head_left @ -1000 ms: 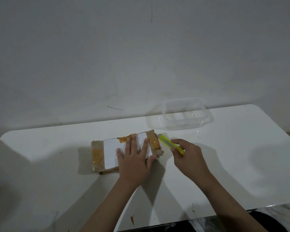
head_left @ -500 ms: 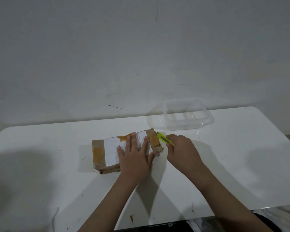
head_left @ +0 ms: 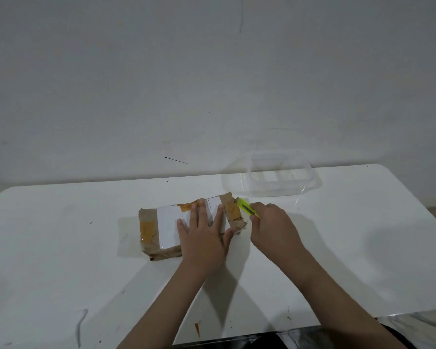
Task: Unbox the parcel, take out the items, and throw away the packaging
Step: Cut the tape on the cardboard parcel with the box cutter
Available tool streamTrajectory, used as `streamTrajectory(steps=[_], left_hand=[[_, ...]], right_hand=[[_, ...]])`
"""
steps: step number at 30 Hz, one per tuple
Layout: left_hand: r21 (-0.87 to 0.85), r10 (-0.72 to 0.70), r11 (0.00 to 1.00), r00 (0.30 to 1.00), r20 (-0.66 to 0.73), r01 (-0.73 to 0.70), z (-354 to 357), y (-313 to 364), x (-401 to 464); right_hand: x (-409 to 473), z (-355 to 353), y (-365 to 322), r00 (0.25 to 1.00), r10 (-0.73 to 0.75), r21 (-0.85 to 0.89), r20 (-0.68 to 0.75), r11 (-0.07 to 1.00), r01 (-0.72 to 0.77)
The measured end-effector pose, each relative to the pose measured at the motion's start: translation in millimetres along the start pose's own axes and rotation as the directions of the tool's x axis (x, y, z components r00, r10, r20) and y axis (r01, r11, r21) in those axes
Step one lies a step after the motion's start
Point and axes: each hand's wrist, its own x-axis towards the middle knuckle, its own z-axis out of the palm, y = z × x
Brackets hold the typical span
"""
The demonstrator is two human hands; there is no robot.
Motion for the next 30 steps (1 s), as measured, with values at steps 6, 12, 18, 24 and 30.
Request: streamTrajectory(steps=[6, 12, 18, 24, 30], left_hand=[[-0.001, -0.027, 1.0, 1.0, -0.014, 0.027, -3.1, 0.7, 1.2], [0.027, -0.022, 0.999, 1.0, 0.003, 0.022, -4.1, 1.7, 0.6], [0.032, -0.007, 0.999, 1.0, 0.016, 0.007, -4.7, 1.9, -0.5], [0.016, -0.018, 1.0, 1.0, 0.008, 0.018, -3.6, 1.7, -0.3], [0.057, -0.008, 0.998, 1.0, 0.004, 0.007, -3.9, 0.8, -0.9]], right_hand=[[6.2, -9.7, -3.8, 0.998, -0.016, -0.07, 0.055, 0.997, 0.02], [3.2, -21.6, -4.1, 0.996, 0.006, -0.061, 0.09, 0.998, 0.0], [6.0, -29.3, -7.4, 0.989, 0.012, -0.079, 0.149, 0.997, 0.0], [11.2, -39.6, -13.9, 0.989, 0.011, -0.111, 0.145, 0.994, 0.006], [14.3, -30.2, -14.6, 0.991, -0.009, -0.124, 0.136, 0.992, 0.026]])
